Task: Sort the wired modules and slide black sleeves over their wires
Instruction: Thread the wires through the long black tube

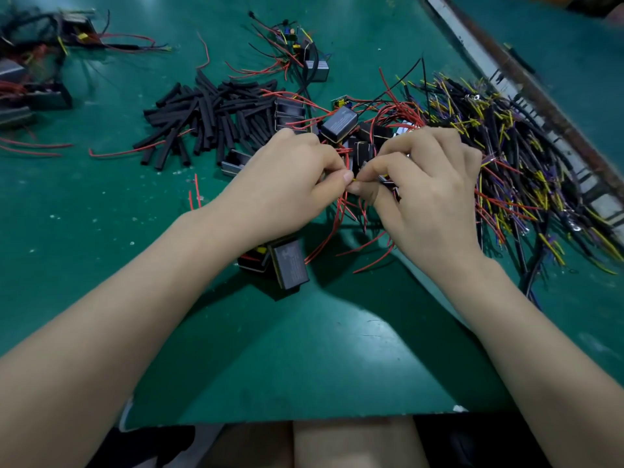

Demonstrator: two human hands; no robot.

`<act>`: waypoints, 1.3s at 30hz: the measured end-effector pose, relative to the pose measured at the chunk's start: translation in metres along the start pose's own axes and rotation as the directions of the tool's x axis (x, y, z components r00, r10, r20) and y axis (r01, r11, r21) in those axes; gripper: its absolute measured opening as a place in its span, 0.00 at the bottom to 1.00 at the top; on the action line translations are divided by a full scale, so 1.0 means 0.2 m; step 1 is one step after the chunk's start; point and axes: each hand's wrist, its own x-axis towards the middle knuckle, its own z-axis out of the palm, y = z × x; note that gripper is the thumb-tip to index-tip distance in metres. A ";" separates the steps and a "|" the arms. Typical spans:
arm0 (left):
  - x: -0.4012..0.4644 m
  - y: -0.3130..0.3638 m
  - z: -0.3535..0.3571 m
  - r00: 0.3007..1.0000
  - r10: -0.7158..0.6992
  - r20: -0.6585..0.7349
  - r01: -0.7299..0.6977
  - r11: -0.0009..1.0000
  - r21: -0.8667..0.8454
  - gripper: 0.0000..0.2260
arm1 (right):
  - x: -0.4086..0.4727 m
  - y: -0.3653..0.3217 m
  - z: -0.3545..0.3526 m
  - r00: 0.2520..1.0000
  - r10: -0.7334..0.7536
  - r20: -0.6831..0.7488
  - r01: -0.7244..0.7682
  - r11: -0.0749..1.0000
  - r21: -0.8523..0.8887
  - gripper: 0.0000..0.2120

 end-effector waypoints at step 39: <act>-0.01 0.05 -0.03 0.969 -0.244 0.026 0.245 0.954 -0.172 0.10 | -0.08 -0.05 0.00 0.998 -0.039 -0.057 0.043 0.997 0.065 0.05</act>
